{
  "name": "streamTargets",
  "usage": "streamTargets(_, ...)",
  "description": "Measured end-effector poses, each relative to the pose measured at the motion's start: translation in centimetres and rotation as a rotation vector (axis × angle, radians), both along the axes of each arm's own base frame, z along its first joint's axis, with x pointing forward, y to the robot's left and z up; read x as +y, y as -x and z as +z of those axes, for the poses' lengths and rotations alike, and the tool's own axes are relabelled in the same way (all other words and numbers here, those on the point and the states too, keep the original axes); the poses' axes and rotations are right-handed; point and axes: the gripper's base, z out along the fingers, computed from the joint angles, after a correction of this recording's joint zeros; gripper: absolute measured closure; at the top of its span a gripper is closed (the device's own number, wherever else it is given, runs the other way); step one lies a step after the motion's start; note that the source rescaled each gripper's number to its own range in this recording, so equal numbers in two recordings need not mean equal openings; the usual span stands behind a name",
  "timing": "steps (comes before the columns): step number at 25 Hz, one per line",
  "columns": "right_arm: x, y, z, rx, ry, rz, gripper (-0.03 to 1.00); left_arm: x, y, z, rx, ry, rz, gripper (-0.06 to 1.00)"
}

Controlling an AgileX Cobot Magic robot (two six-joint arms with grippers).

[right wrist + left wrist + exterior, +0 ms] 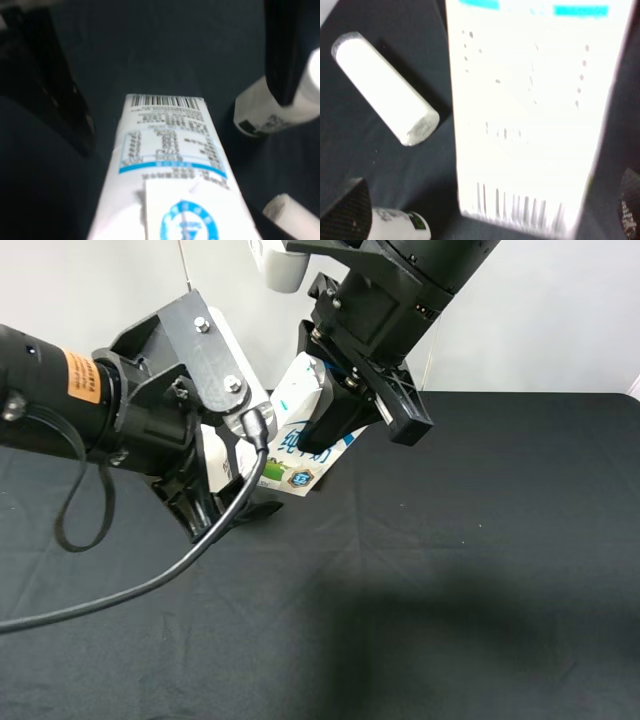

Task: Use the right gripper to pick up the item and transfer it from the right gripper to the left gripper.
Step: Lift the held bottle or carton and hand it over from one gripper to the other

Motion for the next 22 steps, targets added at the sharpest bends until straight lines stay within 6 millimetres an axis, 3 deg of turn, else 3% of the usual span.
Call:
streamTargets(15,0.36,0.25,0.27,-0.042,-0.051,0.104,0.91,-0.41,-0.40,0.72,-0.054,0.066,0.008,0.01)
streamTargets(17,0.38,0.23,0.28,-0.044,-0.053,0.103,0.91,-0.42,-0.40,0.72,-0.053,0.067,0.008,0.17)
streamTargets(18,0.38,0.22,0.28,-0.045,-0.054,0.102,0.91,-0.42,-0.40,0.72,-0.053,0.067,0.008,0.17)
streamTargets(20,0.48,0.05,0.35,-0.061,-0.065,0.092,0.91,-0.46,-0.32,0.69,-0.047,0.066,0.007,0.60)
streamTargets(21,0.55,-0.11,0.49,-0.083,-0.074,0.091,0.90,-0.48,-0.27,0.67,-0.046,0.064,0.005,0.91)
streamTargets(22,0.54,-0.11,0.48,-0.084,-0.073,0.092,0.90,-0.49,-0.27,0.68,-0.048,0.064,0.003,0.93)
